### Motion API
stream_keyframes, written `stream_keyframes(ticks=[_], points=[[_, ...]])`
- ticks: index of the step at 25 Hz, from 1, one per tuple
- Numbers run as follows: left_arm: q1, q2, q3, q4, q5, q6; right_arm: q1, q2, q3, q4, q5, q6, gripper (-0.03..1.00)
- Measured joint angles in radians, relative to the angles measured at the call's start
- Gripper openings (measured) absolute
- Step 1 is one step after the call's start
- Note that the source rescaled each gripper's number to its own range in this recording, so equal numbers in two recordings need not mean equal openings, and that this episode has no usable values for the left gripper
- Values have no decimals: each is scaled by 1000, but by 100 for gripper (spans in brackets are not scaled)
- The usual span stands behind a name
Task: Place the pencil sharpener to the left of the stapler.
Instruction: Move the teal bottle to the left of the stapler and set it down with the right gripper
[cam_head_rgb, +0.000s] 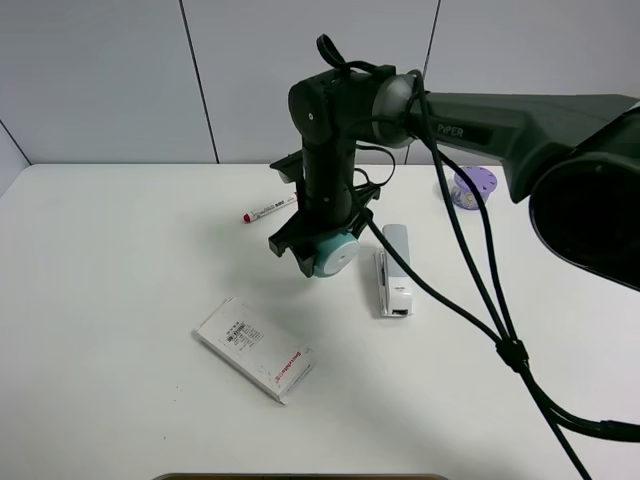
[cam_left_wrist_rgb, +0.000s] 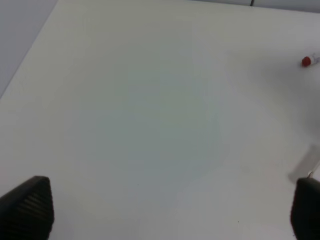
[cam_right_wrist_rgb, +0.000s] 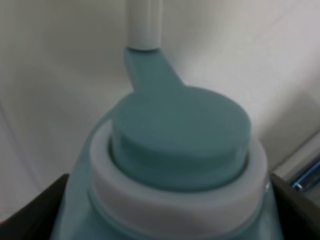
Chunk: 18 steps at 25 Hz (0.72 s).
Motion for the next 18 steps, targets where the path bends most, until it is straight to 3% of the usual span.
stream_keyframes(ticks=[18], points=[[0,0,0,0,0,0,0,103,-1,2,-41,0,0]])
